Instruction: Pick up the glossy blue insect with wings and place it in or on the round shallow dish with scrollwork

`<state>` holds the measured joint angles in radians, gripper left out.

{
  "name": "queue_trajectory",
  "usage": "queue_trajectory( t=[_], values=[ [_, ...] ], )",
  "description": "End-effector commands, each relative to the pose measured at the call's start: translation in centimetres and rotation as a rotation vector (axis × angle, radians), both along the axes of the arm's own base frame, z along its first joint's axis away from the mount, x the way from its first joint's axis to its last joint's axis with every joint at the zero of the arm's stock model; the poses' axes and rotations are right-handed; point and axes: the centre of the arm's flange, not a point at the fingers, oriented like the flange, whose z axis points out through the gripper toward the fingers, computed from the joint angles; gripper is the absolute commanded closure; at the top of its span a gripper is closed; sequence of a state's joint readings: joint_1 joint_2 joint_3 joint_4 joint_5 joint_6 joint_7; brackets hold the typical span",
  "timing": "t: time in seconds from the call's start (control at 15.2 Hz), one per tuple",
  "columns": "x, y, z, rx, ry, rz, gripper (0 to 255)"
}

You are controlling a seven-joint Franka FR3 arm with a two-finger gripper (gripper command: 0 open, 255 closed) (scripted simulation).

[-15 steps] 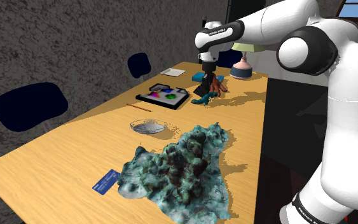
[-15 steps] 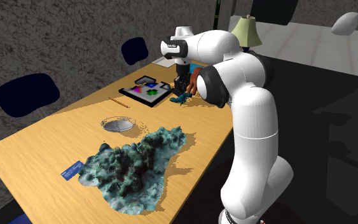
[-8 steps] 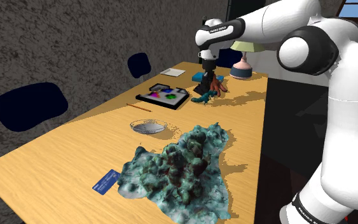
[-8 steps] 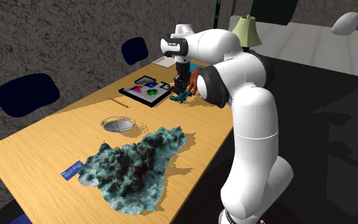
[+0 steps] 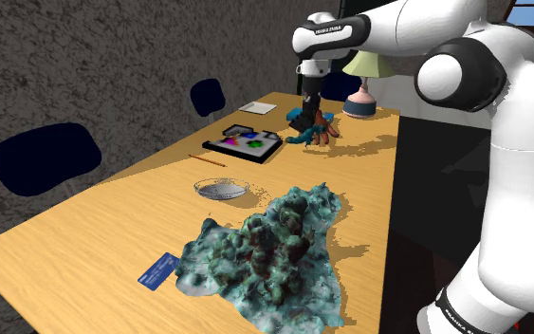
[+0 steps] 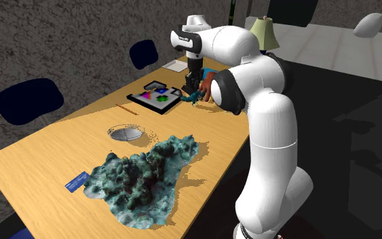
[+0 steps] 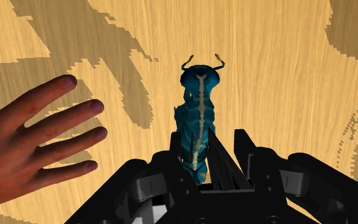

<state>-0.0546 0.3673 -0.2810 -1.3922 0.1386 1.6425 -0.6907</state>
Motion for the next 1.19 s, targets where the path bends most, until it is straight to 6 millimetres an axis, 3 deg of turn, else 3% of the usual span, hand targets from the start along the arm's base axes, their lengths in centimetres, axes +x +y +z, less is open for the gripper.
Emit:
queue_trajectory(
  t=[0.0,0.79,1.12],
  values=[
    [0.0,-0.2,1.1,0.0,0.0,0.0,255],
    [0.0,-0.2,6.9,0.0,0.0,0.0,255],
    [0.0,6.4,7.6,0.0,0.0,0.0,255]
  ],
)
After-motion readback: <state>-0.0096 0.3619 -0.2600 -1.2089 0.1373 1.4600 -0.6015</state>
